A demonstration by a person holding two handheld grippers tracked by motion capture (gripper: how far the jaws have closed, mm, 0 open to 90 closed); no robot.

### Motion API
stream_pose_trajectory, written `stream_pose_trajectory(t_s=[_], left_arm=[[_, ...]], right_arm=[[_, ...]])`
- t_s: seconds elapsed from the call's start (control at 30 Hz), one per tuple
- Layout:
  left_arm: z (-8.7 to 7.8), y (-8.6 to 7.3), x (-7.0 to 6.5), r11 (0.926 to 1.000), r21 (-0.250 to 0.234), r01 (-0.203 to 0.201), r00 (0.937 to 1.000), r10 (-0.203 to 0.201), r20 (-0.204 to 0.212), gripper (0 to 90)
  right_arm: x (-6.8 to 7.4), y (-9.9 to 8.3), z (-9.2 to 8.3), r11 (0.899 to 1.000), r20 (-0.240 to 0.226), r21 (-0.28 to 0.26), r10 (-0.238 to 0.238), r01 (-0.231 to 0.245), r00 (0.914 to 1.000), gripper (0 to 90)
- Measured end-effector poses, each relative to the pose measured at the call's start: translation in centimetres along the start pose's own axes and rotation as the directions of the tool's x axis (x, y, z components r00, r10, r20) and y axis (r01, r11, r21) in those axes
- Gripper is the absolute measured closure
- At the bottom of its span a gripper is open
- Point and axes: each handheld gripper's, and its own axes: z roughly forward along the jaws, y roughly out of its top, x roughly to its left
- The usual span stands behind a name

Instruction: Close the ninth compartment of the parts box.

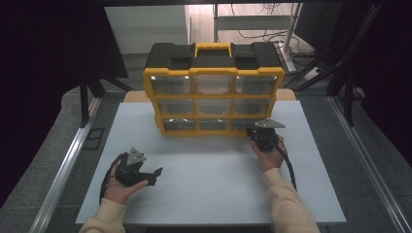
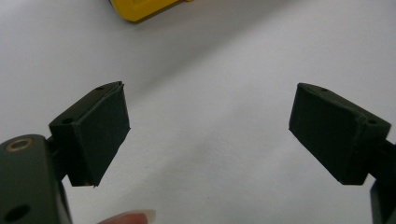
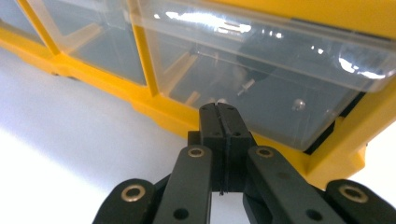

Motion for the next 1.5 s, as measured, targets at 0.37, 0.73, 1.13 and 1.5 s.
stream_pose_trajectory(t_s=[0.37, 0.73, 1.13, 1.5], left_arm=[[-0.1, 0.0, 0.1, 1.0, -0.008, 0.002, 1.0, -0.002, 0.004, 12.6], [-0.2, -0.1, 0.0, 0.9998, -0.019, -0.003, 1.0, 0.002, -0.006, 12.7], [-0.3, -0.1, -0.1, 0.9996, -0.027, -0.003, 0.9999, 0.003, -0.01, 12.7], [-0.3, -0.1, -0.2, 0.9997, -0.022, -0.009, 0.9999, 0.009, -0.011, 12.7]], right_arm=[[0.1, -0.2, -1.4, 1.0, -0.024, -0.002, -0.008, 0.008, 0.9997, 90.0], [0.6, -0.1, -3.2, 0.999, -0.064, -0.006, -0.04, 0.04, 0.9972, 64.6], [0.7, -1.1, -6.2, 0.999, -0.129, -0.002, -0.05, 0.05, 0.9904, 37.9], [1.1, -2.8, -8.8, 0.998, -0.145, 0.013, -0.062, 0.065, 0.9875, 32.2]])
